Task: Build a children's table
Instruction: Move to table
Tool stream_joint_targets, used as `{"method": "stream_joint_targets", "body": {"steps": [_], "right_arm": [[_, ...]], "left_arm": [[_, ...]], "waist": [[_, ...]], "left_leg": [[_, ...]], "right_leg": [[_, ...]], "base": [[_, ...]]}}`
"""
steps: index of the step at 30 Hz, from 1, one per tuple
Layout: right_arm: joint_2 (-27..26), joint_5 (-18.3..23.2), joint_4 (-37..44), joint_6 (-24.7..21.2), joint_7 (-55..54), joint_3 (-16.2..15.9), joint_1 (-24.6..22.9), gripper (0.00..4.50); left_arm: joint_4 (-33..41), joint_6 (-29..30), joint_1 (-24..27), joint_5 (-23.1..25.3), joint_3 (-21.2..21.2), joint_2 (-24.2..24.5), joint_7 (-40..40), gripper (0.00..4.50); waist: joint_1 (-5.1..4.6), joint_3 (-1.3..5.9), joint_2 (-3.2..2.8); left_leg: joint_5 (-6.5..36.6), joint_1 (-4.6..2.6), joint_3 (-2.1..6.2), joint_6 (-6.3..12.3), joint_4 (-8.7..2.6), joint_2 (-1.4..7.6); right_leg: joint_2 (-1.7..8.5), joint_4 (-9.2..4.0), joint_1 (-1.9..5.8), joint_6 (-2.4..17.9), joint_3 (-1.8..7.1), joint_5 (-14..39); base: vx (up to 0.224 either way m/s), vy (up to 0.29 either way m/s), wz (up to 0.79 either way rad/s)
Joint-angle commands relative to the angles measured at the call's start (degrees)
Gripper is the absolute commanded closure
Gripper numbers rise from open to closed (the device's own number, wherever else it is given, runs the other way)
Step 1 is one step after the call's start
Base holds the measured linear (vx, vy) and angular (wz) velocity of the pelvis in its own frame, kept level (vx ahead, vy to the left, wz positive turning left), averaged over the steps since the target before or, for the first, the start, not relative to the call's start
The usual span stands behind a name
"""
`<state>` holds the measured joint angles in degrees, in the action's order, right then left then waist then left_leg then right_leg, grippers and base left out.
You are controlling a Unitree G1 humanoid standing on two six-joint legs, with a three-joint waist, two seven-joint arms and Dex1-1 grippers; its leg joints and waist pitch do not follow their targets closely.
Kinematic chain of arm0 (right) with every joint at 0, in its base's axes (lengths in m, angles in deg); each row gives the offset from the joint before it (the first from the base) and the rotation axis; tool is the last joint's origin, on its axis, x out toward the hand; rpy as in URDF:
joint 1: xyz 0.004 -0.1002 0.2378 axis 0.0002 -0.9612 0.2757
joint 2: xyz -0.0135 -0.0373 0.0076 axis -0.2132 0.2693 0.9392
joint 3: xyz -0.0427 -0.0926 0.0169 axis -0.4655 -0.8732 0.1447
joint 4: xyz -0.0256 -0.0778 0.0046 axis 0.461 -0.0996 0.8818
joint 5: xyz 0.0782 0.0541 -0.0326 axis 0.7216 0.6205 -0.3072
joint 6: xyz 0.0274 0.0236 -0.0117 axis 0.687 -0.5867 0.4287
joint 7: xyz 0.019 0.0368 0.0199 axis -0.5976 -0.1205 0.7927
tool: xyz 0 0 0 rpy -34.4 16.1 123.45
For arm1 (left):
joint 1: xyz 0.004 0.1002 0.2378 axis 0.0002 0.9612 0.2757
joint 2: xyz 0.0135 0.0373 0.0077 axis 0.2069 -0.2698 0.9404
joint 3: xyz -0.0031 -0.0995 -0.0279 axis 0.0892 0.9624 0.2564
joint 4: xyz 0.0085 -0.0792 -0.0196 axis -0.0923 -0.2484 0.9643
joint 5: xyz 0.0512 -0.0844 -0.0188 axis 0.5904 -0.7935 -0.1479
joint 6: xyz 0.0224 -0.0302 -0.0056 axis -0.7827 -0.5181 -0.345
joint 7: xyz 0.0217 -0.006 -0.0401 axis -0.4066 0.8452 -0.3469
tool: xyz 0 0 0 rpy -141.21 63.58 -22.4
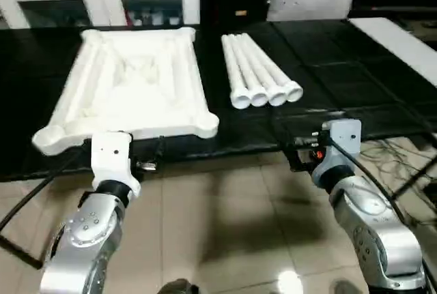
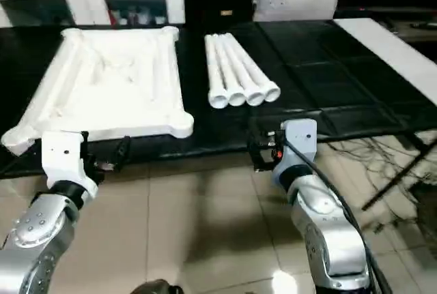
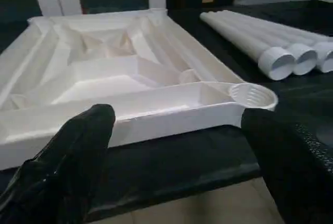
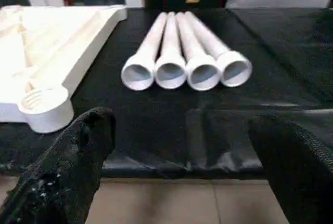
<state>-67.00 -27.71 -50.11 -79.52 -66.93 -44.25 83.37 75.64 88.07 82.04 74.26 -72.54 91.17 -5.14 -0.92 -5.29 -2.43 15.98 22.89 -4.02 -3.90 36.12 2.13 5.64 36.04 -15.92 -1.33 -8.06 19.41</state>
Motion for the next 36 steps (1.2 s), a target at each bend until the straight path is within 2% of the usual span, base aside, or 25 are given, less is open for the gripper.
{"method": "stream_joint_targets", "body": {"steps": [1, 2, 3, 4, 5, 6, 7, 8, 10, 12, 15, 16, 17, 19, 21, 22, 24, 26, 27, 28, 29, 30, 33, 35, 36], "right_arm": [[0.35, 0.48, -0.71, 0.13, -0.10, 1.34, 1.30, 0.00], [0.81, -0.10, -1.30, 0.38, -0.13, 1.45, 2.17, 0.00], [1.01, -0.29, -1.55, 0.37, -0.03, 1.47, 2.53, 0.00], [1.23, -0.53, -1.54, 0.32, -0.06, 1.48, 2.70, 0.00], [1.37, -0.64, -1.66, 0.29, -0.06, 1.53, 2.90, 0.00], [1.48, -0.51, -1.59, 0.24, 0.07, 1.70, 3.04, 0.00], [1.59, -0.45, -1.60, 0.26, 0.40, 1.92, 3.19, 0.00], [1.64, -0.39, -1.62, 0.28, 0.65, 2.07, 3.28, 0.00], [1.72, -0.59, -2.11, 0.85, 1.02, 2.15, 3.39, 0.00], [2.18, -2.16, -2.65, 2.08, 0.90, 1.48, 2.95, 0.00], [2.33, -2.06, -1.87, 1.83, 1.08, 1.16, 2.64, 0.00], [2.18, -1.90, -1.46, 2.02, 1.60, 0.54, 1.82, 0.00], [2.04, -1.87, -1.24, 2.23, 1.76, 0.28, 1.25, 0.00], [1.42, -2.16, -1.07, 2.20, 1.91, -0.84, 0.41, 0.00], [1.32, -2.77, -0.36, 2.28, 1.85, -1.78, -0.12, 0.00], [1.26, -3.02, 0.06, 2.30, 1.71, -1.93, -0.36, 0.00], [1.28, -3.57, 0.70, 1.90, 0.95, -1.08, -0.99, 0.00], [1.09, -3.70, 0.35, 2.25, 0.37, -0.26, -1.24, 0.00], [1.07, -3.72, 0.31, 2.16, 0.25, -0.16, -1.24, 0.00], [1.07, -3.81, 0.44, 1.74, 0.13, -0.18, -1.19, 0.00], [1.44, -4.01, 0.81, 1.83, 0.73, -0.86, -1.02, 0.00], [1.76, -3.93, 1.02, 1.94, 1.52, -1.44, -0.70, 0.00], [1.90, -4.10, 0.56, 2.31, 2.05, -2.26, 0.06, 0.00], [1.63, -4.56, -0.31, 2.46, 1.40, -2.16, 0.82, 0.00], [1.20, -4.11, -0.74, 2.19, 1.06, -1.26, 1.74, 0.00]], "left_arm": [[-0.04, 0.57, -0.48, -0.25, 0.19, -0.55, 0.23, 0.09], [-1.23, -0.05, -1.34, -0.38, 0.53, -1.44, 0.61, 0.09], [-1.68, -0.27, -1.73, -0.42, 0.63, -1.75, 0.70, 0.09], [-1.78, -0.12, -2.20, -0.26, 0.56, -1.95, 0.79, 0.09], [-1.85, 0.10, -2.62, -0.11, 0.47, -2.03, 0.84, 0.09], [-1.64, 0.43, -2.89, 0.13, 0.20, -1.93, 0.80, 0.09], [-1.33, 0.97, -3.03, 0.09, 0.09, -2.02, 0.77, 0.09], [-1.13, 1.31, -3.07, 0.01, 0.05, -2.09, 0.74, 0.09], [-1.05, 0.89, -2.94, 0.08, 0.28, -2.43, 1.04, 0.09], [-1.22, -0.44, -1.99, 0.47, 0.49, -2.81, 0.99, 0.09], [-0.95, -0.15, -1.83, 0.42, 0.59, -2.70, 0.61, 0.09], [-0.77, 0.24, -1.56, 0.80, 0.49, -2.27, 0.37, 0.09], [-0.54, 0.26, -1.16, 0.93, 0.38, -2.10, 0.28, 0.09], [0.57, 1.41, -0.72, 0.55, 0.83, -1.74, 0.00, 0.09], [0.86, 1.82, -0.65, 0.68, 1.04, -1.36, -0.53, 0.09], [0.83, 1.71, -0.57, 0.89, 0.94, -1.11, -0.80, 0.09], [0.00, 1.62, -1.59, 0.97, 0.59, -0.81, -1.41, 0.09], [-1.49, 0.94, -2.48, 0.94, -0.17, -0.28, -2.54, 0.09], [-2.07, 0.80, -2.79, 1.15, -0.52, 0.11, -2.91, 0.09], [-2.84, 0.79, -3.23, 1.63, -1.06, 0.88, -3.40, 0.09], [-3.02, 0.98, -3.56, 1.37, -1.07, 1.02, -3.70, 0.09], [-3.30, 1.09, -4.11, 1.15, -1.08, 0.99, -3.86, 0.09], [-3.86, 1.04, -5.09, 1.39, -0.82, 0.73, -3.57, 0.09], [-4.38, 0.87, -5.74, 1.67, -0.49, 0.38, -3.35, 0.09], [-4.57, 0.69, -6.24, 1.45, -0.38, 0.05, -3.58, 0.09]], "waist": [[1.61, 2.67, -0.41], [1.13, 3.40, 1.11], [1.80, 3.45, 1.91], [2.25, 3.35, 2.09], [1.97, 2.82, 2.10], [2.07, 2.13, 0.13], [0.92, 1.94, -1.10], [1.11, 2.33, -0.93], [2.27, 4.24, 0.33], [2.84, 4.32, 0.26], [2.54, 3.90, 0.48], [3.78, 3.27, 0.47], [2.99, 3.20, 1.08], [2.15, 2.30, -0.78], [1.07, 2.13, -3.29], [-0.85, 3.17, -3.15], [-0.79, 3.33, -3.66], [-0.64, 3.20, -2.67], [-0.23, 2.80, -1.51], [-0.19, 2.80, -0.49], [0.50, 2.82, 1.72], [2.32, 3.81, 2.90], [4.47, 3.74, 2.67], [5.20, 5.09, 0.91], [5.13, 6.15, -2.11]], "left_leg": [[44.04, 0.05, 2.99, -5.93, -13.92, 6.49], [37.86, -1.30, 3.15, -5.55, -11.80, 6.62], [17.30, -3.06, 4.15, -3.82, -2.12, 7.51], [-4.66, -0.70, 4.52, 0.75, 2.56, 8.90], [-6.92, -0.85, 4.71, 0.52, 2.43, 9.58], [5.28, -2.61, 6.33, -3.12, -0.90, 11.27], [32.15, -0.81, 6.08, -9.18, -8.21, 10.94], [40.69, -0.20, 6.01, -10.95, -10.05, 10.27], [32.44, -1.11, 3.98, -9.16, -7.17, 9.17], [10.94, 1.15, 3.09, -0.57, -6.39, 9.95], [25.35, -0.50, 2.36, -1.42, -6.54, 10.23], [24.00, 3.64, 2.46, 2.41, -5.89, 6.41], [17.92, 4.20, 2.23, 5.50, -2.12, 6.93], [14.26, 3.08, 2.32, 5.92, -1.35, 8.15], [27.27, 0.13, 5.69, 3.12, -9.96, 6.38], [29.92, -6.43, 11.24, 6.10, -10.36, 6.72], [25.67, -8.47, 17.13, 10.83, -9.52, 5.75], [18.53, -7.08, 17.81, 8.77, -10.18, 3.64], [17.25, -5.22, 16.52, 4.61, -10.24, 0.47], [18.14, -7.21, 12.61, 3.01, -8.68, 2.32], [17.31, -5.65, 10.59, 5.86, -6.22, 1.24], [9.21, -0.13, 3.51, 11.66, 3.12, -0.21], [-3.38, 2.32, 0.98, 8.59, 3.52, 0.41], [-8.30, 3.12, 0.31, 8.22, -0.12, 2.43], [-13.33, 0.71, 1.10, 8.52, -3.48, 5.66]], "right_leg": [[-1.39, 2.38, 2.40, 2.95, 2.59, 5.37], [1.50, -0.53, 0.87, 3.64, 4.83, 9.17], [11.62, -8.30, -1.47, 7.53, 9.55, 20.08], [14.97, -9.64, 0.14, 10.96, 10.82, 15.44], [13.97, -9.57, -0.21, 11.53, 8.57, 17.46], [9.42, -8.15, -1.28, 10.41, 5.80, 21.46], [2.48, -2.73, -1.11, 6.25, 4.26, 18.61], [1.43, -0.98, -0.45, 5.09, 4.32, 15.95], [6.54, -4.33, -1.98, 7.14, 7.20, 13.16], [7.57, -5.72, 0.36, 8.54, 6.45, 6.87], [6.44, -6.61, -0.99, 6.84, 6.52, 19.90], [9.09, -9.36, 3.02, 4.19, 4.13, 32.03], [12.03, -12.16, 4.58, 3.61, 3.29, 39.28], [11.58, -13.87, 6.78, 4.63, 0.17, 38.60], [-0.31, -5.94, 6.01, 2.72, -2.76, 27.68], [-4.88, 0.05, 0.98, 1.05, 0.12, 13.11], [-4.95, 4.04, -3.13, 0.50, 5.35, 4.60], [-4.61, 4.13, -3.70, 1.09, 8.02, -1.19], [-2.67, 0.75, -3.35, 0.84, 10.31, -3.44], [-0.95, -2.00, -4.10, -0.01, 11.46, -3.31], [2.26, -6.08, -1.76, 0.53, 14.69, -0.40], [8.11, -8.49, 5.32, 1.95, 20.35, -0.79], [2.48, -6.57, 5.76, 2.02, 15.58, -14.35], [-1.30, -6.00, 7.12, 7.56, 13.37, -17.05], [-3.34, -4.58, 5.79, 6.80, 10.18, -14.67]], "base": [[-0.074, 0.015, 0.05], [0.000, 0.000, 0.00], [0.021, -0.067, 0.08], [0.021, -0.067, 0.08], [0.000, 0.000, 0.00], [-0.018, 0.029, -0.25], [-0.018, 0.029, -0.25], [0.000, 0.000, 0.00], [0.000, 0.000, 0.00], [0.009, -0.004, -0.12], [0.006, -0.003, -0.08], [0.000, 0.000, 0.00], [0.040, -0.013, 0.18], [0.083, 0.018, 0.41], [0.158, 0.049, 0.46], [0.197, 0.058, 0.45], [0.187, 0.070, 0.50], [0.157, 0.026, 0.58], [0.119, -0.042, 0.73], [0.119, -0.042, 0.73], [0.149, -0.117, 0.63], [0.238, -0.121, 0.17], [0.203, -0.096, -0.03], [0.147, -0.033, -0.06], [0.190, 0.091, -0.07]]}}
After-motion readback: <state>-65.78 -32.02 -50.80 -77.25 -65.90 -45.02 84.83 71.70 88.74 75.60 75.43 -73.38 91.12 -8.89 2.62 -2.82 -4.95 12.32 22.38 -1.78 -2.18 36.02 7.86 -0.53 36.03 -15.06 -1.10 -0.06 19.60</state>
